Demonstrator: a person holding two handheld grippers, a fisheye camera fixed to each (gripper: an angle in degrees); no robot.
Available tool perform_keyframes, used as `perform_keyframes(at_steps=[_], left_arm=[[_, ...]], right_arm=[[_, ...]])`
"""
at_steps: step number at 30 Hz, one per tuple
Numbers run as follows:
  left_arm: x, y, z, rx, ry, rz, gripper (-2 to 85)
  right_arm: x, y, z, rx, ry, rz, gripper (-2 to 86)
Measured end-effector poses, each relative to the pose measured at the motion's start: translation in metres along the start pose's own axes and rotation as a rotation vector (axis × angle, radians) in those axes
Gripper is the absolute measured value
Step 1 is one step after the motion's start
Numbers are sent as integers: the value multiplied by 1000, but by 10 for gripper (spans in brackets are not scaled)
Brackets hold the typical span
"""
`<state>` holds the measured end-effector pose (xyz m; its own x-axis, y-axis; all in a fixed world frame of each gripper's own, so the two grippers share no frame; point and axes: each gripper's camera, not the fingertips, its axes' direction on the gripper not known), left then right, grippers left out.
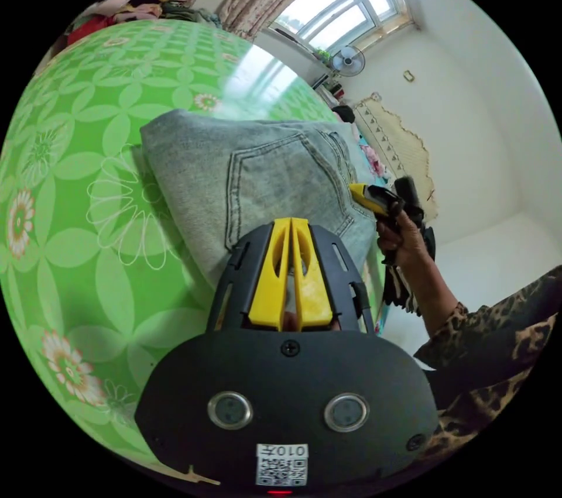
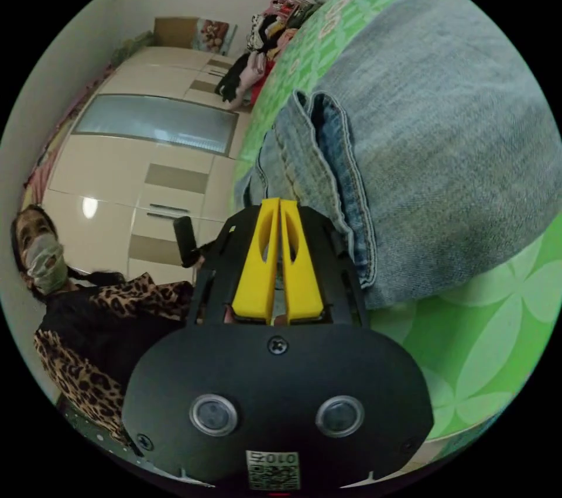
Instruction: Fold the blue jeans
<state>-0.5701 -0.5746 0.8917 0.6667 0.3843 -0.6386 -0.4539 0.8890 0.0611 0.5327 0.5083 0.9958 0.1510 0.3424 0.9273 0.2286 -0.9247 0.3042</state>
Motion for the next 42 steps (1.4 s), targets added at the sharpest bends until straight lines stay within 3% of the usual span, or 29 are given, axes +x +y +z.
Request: perform_keyframes(at_steps=[9,17,20,24,28,31,35,42], left_arm=[[-43,11,-42,9,-151,20,-4],[-106,20,-119,-7,-395,-97,-3],[-82,24,-150,136,-205,12,-3],[-63,10,-159,295,48,88,-1],[-29,-64,-92,158,103,207,3],[4,-124,-23,36,118,303,6],[52,-207,80,-152,93,414,11],[109,-282,202,-309,-6,524,14]], right_arm=[[-18,3,51,-47,-108,25,20],[-51,-39,137,-339,-335,-75,27],[-47,-34,87,-232,-508,-168,33],[12,-5,-33,155,-385,3,66],[60,31,-120,436,-156,257,149],[72,42,-153,566,-45,309,158],[78,34,-162,597,52,310,162],[95,12,-148,572,120,326,159]])
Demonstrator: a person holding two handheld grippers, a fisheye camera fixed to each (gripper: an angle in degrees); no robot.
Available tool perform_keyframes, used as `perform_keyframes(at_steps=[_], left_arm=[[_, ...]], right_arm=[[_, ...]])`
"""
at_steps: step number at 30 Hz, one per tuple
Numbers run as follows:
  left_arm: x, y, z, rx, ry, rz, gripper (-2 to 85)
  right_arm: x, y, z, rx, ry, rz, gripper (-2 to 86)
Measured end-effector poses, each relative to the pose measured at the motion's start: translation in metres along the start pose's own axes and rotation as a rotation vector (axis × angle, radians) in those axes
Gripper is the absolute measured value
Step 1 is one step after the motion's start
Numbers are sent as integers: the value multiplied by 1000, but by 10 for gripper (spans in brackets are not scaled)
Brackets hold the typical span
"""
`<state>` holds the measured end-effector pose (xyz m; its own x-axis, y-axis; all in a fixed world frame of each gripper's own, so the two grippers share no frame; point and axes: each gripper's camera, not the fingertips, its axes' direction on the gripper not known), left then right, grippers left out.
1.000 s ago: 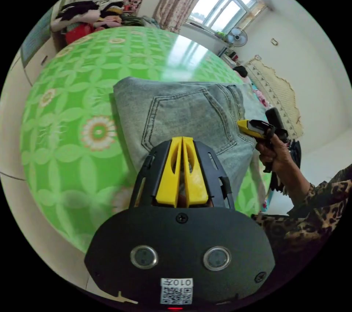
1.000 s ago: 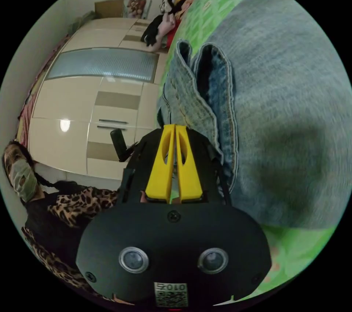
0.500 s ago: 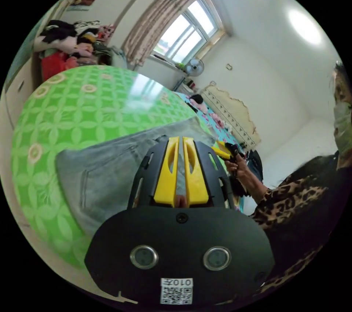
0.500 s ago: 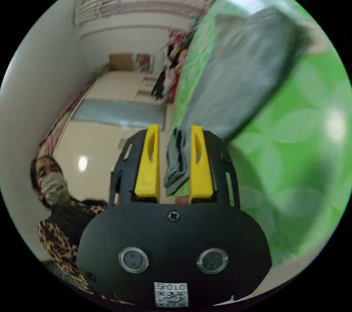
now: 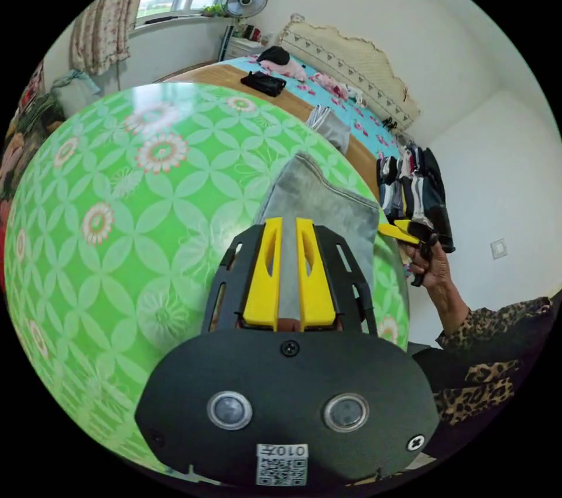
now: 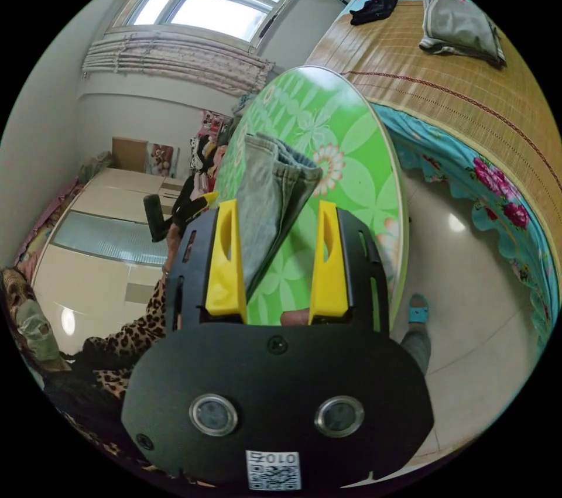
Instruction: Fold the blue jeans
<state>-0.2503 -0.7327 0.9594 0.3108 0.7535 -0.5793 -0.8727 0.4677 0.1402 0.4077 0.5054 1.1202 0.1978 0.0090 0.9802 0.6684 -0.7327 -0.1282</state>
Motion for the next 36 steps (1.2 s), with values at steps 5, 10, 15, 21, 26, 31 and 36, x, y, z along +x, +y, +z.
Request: perform_keyframes(at_steps=[5,10,15,21,26,31,36], left_arm=[[1,-61,59,-103,7,62,10],[5,-100,105,-148,13,104,6],[11,-128,137,-191,40,167,4],[7,-145,127,-106,56,188,17],[7,-154,162,-176,38,244,35],[-7,-163,169,-176,127,248,58],[-34,-160,160,-117,300,212,102]], right_arm=[[7,-6,11,10,-32,-28,145],[9,-13,24,1,-38,-62,131],[19,-17,35,2,-62,-68,118],[28,-15,44,3,-81,-86,111],[36,-11,54,12,-111,-99,110],[44,-6,67,13,-140,-98,120],[44,4,73,10,-93,-132,135]])
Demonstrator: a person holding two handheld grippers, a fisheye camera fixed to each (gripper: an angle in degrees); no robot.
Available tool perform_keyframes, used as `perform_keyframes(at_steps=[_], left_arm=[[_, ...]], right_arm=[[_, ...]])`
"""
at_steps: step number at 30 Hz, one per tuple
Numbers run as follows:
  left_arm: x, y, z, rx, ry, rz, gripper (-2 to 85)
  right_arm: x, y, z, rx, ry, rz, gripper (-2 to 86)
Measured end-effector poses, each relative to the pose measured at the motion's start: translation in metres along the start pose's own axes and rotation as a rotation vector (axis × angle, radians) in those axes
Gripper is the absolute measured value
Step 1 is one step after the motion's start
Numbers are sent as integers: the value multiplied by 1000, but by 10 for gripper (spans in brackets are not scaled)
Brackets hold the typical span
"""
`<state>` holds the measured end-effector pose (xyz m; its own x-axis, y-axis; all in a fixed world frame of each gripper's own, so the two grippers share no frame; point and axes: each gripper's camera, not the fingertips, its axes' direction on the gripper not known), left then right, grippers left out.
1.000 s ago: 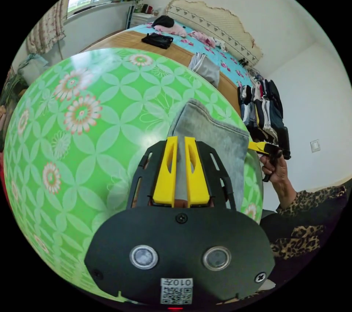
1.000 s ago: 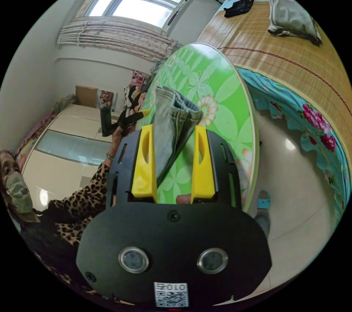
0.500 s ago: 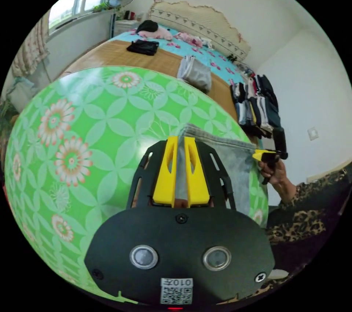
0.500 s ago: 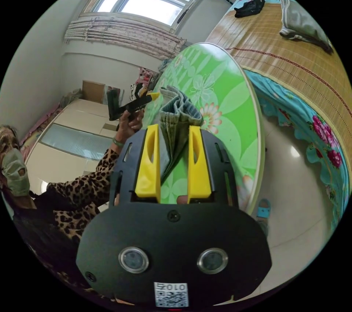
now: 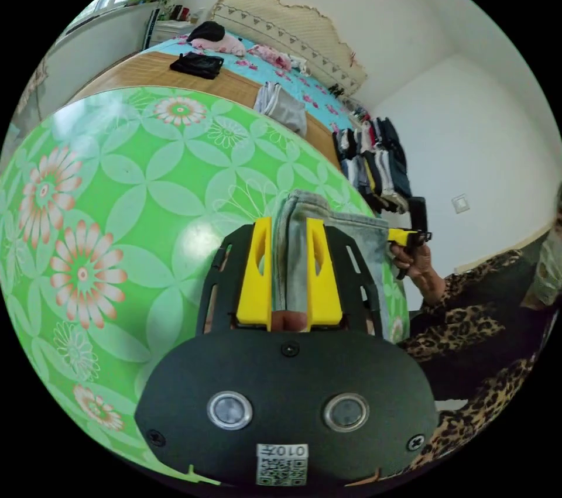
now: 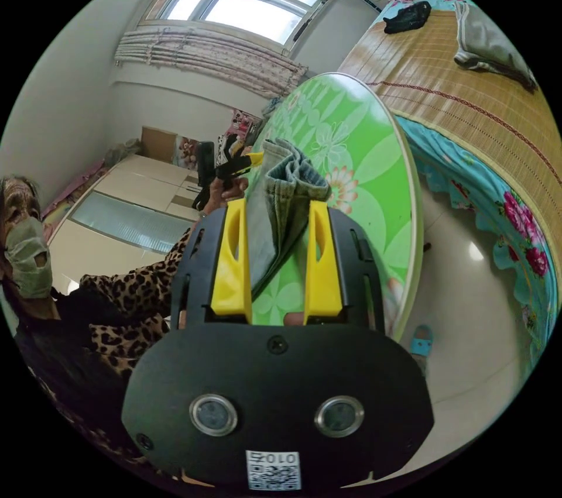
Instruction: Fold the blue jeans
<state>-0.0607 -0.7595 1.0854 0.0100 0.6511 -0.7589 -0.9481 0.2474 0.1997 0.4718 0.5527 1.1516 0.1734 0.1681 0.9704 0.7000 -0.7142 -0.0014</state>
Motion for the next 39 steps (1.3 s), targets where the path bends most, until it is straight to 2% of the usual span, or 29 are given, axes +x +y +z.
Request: perform_keyframes(at_steps=[3,6,9,16,20,24,29,34,39], left_arm=[[-11,-2,4,-27,89,15,128],[-7,-7,2,-21,27,26,138],[-1,-11,7,-37,20,78,140],[10,-23,20,-82,83,142,125],[10,-22,22,-85,100,111,104],[15,-15,17,-95,69,73,91],[36,12,-37,31,132,61,83],[75,56,-122,160,179,134,81],[127,138,-224,253,109,223,80]], right_arm=[[2,5,8,-1,18,-6,145],[0,18,0,82,78,6,163],[-2,21,5,45,213,-32,175],[11,22,48,28,204,-69,145],[19,23,68,14,168,-68,130],[29,26,89,-85,160,-45,99],[19,41,87,-46,0,-73,85],[-55,67,103,-59,-80,-284,83],[-131,106,146,-146,-119,-495,81]])
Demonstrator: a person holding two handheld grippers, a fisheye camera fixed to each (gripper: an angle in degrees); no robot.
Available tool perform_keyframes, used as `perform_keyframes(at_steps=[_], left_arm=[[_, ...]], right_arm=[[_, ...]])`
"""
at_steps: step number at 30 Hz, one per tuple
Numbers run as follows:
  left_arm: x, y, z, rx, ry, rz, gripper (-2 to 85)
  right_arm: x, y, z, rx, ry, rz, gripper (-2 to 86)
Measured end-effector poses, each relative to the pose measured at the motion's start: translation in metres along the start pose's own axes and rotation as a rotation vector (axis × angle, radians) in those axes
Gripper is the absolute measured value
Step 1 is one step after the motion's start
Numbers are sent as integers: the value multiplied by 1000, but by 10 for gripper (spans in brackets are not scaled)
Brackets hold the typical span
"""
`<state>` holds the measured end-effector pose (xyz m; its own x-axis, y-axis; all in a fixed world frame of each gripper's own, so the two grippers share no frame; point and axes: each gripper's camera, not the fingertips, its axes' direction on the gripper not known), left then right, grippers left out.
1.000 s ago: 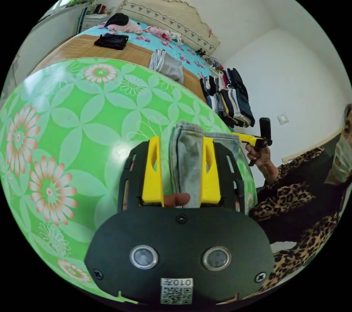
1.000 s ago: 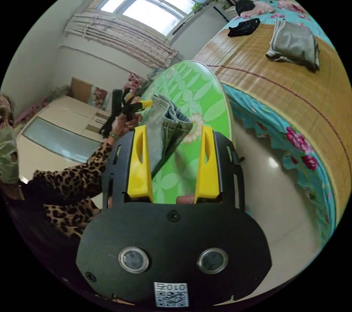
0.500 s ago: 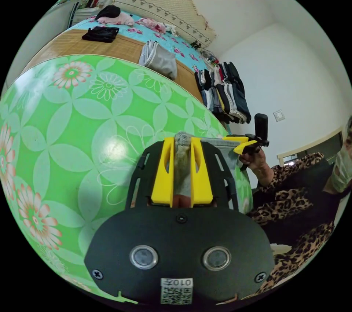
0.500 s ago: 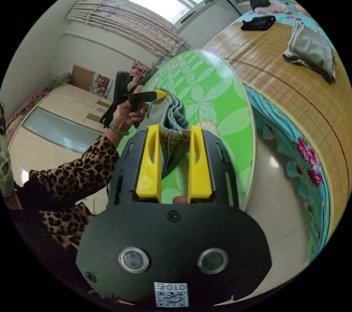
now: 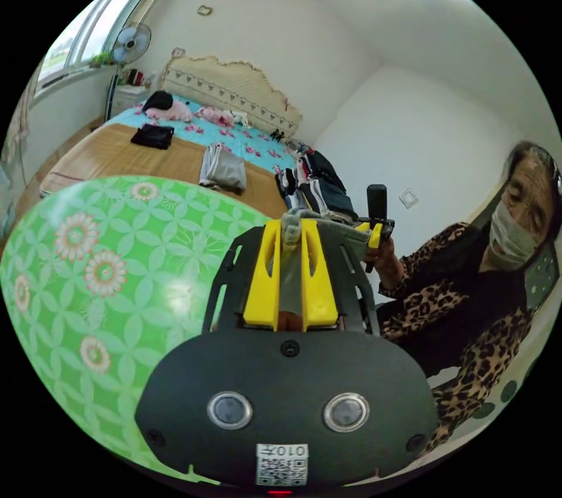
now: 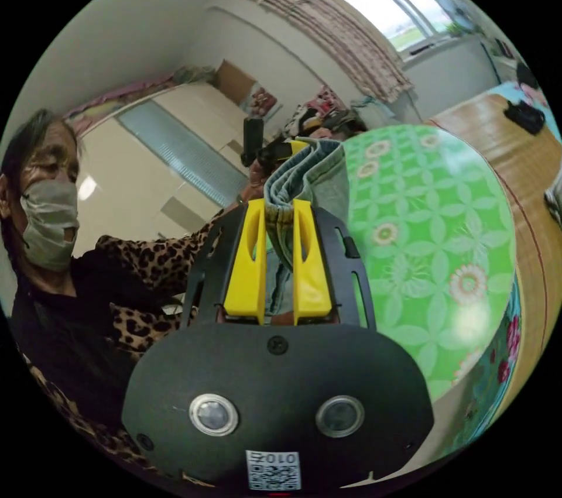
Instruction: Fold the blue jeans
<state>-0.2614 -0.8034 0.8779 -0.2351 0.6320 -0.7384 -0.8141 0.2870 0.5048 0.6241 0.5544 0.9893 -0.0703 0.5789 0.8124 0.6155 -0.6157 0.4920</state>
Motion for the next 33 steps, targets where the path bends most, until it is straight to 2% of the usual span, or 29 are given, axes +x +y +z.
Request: perform_keyframes(at_steps=[7,11,17,21,24,26,30,33], left_arm=[[120,129,-151,61,-221,38,75],[166,249,-210,115,-310,-89,70],[192,400,-259,309,-311,-304,58],[186,445,-271,320,-298,-371,46],[172,488,-282,314,-204,-483,32],[177,531,-299,385,-188,-554,17],[207,585,-328,553,-203,-614,13],[254,600,-328,602,-277,-630,30]], right_arm=[[-94,19,127,-190,-143,-234,80],[-126,45,217,-368,-189,-321,81],[-145,94,350,-586,-222,-355,81],[-137,110,405,-642,-162,-374,85],[-123,127,452,-772,-146,-377,100],[-115,137,477,-878,-244,-367,105],[-114,146,500,-1027,-599,-395,97],[-106,112,493,-999,-745,-420,88]])
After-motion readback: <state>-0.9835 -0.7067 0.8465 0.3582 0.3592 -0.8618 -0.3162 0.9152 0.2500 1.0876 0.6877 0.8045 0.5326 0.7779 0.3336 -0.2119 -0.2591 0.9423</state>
